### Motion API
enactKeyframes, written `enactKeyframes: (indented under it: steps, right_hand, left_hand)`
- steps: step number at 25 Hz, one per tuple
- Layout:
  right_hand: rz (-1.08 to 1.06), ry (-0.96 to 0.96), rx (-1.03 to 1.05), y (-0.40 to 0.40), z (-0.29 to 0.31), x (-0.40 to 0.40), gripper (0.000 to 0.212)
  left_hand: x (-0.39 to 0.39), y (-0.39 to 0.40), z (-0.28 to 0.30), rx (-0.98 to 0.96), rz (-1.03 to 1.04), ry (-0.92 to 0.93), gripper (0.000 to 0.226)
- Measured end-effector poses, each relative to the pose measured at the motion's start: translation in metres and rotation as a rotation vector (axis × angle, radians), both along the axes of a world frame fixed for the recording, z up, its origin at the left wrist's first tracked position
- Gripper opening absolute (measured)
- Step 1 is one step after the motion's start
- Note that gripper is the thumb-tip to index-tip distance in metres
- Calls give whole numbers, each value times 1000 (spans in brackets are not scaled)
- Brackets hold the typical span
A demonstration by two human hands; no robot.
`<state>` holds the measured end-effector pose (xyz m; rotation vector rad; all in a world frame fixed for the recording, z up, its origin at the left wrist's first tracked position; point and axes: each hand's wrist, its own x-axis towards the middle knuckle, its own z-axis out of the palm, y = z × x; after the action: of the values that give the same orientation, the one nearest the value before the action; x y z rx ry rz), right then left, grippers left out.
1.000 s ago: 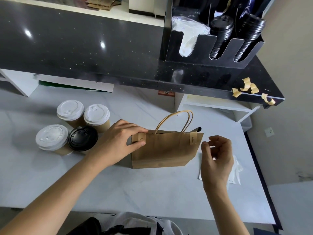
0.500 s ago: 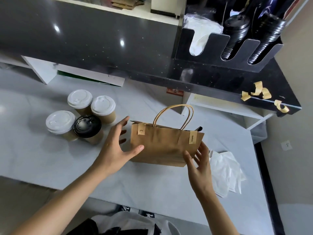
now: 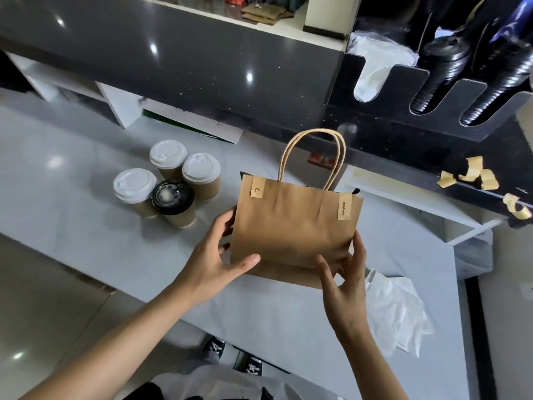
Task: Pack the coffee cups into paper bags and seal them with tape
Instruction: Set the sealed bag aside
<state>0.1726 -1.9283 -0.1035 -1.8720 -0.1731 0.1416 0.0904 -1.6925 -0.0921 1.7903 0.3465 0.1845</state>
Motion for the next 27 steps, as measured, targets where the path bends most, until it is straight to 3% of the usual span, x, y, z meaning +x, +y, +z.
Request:
enactKeyframes:
  steps: [3,9,17,27]
  right_hand:
    - [27,-126,-12,5,13,5,84]
    - [154,-270,68,38,42,10,83]
    - [326,-292,116,111,68,-13,81]
    - [515,-254,123,234,73,-99,83]
  left_hand:
    - [-7,-5,14,1,41,-52,100]
    - [-35,8,51,54,145,-131,102]
    - [-97,44,67,63,387,-172,102]
    - [-209,132,68,18,608,-133,103]
